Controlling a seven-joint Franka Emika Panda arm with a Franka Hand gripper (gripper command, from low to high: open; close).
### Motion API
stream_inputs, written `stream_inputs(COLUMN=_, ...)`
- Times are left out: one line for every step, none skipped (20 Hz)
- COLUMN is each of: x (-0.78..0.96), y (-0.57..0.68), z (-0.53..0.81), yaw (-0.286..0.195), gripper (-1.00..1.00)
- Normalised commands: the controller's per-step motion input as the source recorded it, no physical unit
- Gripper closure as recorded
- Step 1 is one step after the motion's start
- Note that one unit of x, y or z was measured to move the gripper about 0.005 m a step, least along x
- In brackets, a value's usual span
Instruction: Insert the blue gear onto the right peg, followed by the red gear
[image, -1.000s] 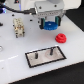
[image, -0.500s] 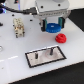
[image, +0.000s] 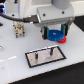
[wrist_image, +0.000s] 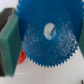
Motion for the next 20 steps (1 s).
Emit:
stream_inputs(x=0.58, y=-0.14, z=0.01, yaw=0.000, gripper=1.00)
stream_inputs(x=0.51, y=-0.12, z=0.00, yaw=0.000, gripper=1.00)
stream_inputs(x=0.46, y=-0.11, z=0.00, yaw=0.000, gripper=1.00)
stream_inputs(x=0.38, y=-0.12, z=-0.01, yaw=0.000, gripper=1.00)
stream_inputs(x=0.36, y=-0.15, z=-0.03, yaw=0.000, gripper=1.00)
stream_inputs(x=0.36, y=-0.12, z=-0.02, yaw=0.000, gripper=1.00)
stream_inputs(x=0.33, y=-0.09, z=-0.04, yaw=0.000, gripper=1.00)
stream_inputs(x=0.27, y=-0.17, z=-0.03, yaw=0.000, gripper=1.00)
stream_inputs(x=0.16, y=-0.15, z=-0.05, yaw=0.000, gripper=1.00)
stream_inputs(x=0.17, y=-0.11, z=-0.05, yaw=0.000, gripper=1.00)
stream_inputs(x=0.17, y=-0.12, z=-0.05, yaw=0.000, gripper=1.00)
stream_inputs(x=0.16, y=-0.15, z=-0.06, yaw=0.000, gripper=1.00)
stream_inputs(x=0.22, y=-0.13, z=-0.06, yaw=0.000, gripper=1.00)
stream_inputs(x=0.23, y=-0.12, z=-0.04, yaw=0.000, gripper=1.00)
stream_inputs(x=0.22, y=-0.09, z=-0.07, yaw=0.000, gripper=1.00)
stream_inputs(x=0.23, y=-0.07, z=-0.06, yaw=0.000, gripper=1.00)
stream_inputs(x=0.22, y=-0.05, z=-0.07, yaw=0.000, gripper=1.00)
stream_inputs(x=0.28, y=-0.05, z=-0.05, yaw=0.000, gripper=1.00)
stream_inputs(x=0.31, y=-0.04, z=0.01, yaw=0.000, gripper=1.00)
stream_inputs(x=0.00, y=-0.06, z=0.11, yaw=0.000, gripper=1.00)
